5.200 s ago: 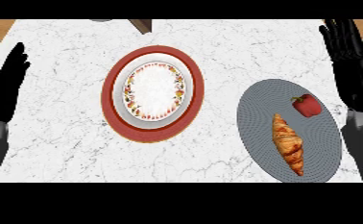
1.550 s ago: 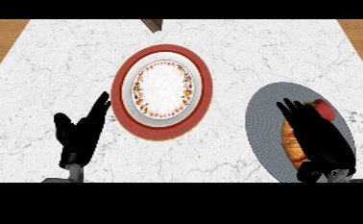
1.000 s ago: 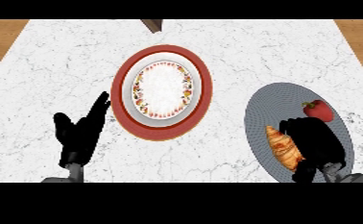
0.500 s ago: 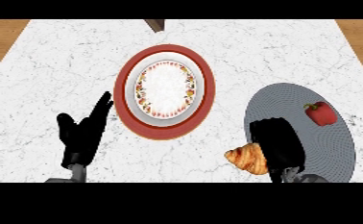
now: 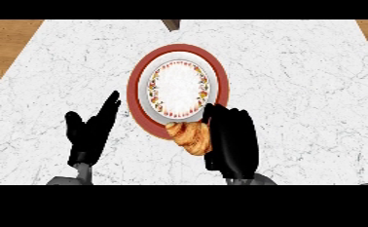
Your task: Pick the croissant from the placemat and place it in the plate
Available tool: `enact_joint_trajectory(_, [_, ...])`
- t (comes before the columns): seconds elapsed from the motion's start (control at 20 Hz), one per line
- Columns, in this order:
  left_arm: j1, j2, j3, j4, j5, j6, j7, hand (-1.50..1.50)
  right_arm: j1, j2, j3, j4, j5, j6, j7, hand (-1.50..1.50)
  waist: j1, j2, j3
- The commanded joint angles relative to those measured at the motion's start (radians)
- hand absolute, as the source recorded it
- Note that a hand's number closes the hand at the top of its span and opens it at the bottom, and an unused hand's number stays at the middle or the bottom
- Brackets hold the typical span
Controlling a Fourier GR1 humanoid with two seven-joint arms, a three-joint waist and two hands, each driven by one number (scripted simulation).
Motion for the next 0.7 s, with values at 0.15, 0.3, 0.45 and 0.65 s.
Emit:
enact_joint_trajectory(0.15, [-0.010,-0.012,-0.026,0.035,-0.004,-0.011,0.032,0.00,-0.173,0.034,0.072,-0.011,0.109,-0.223,0.279,1.50,0.024,0.005,-0.003])
enact_joint_trajectory(0.3, [-0.009,-0.004,-0.015,0.040,-0.001,-0.016,0.020,0.00,-0.218,0.034,0.068,-0.002,0.158,-0.322,0.389,1.50,0.030,0.008,-0.002])
enact_joint_trajectory(0.45, [-0.011,-0.015,-0.029,0.039,-0.001,-0.019,0.026,0.00,-0.255,0.034,0.062,0.010,0.198,-0.376,0.468,1.50,0.026,0.008,-0.002])
enact_joint_trajectory(0.65, [-0.029,-0.021,-0.027,0.040,-0.005,-0.013,0.021,0.00,-0.292,0.034,0.035,0.019,0.233,-0.469,0.521,1.50,0.027,0.017,0.001])
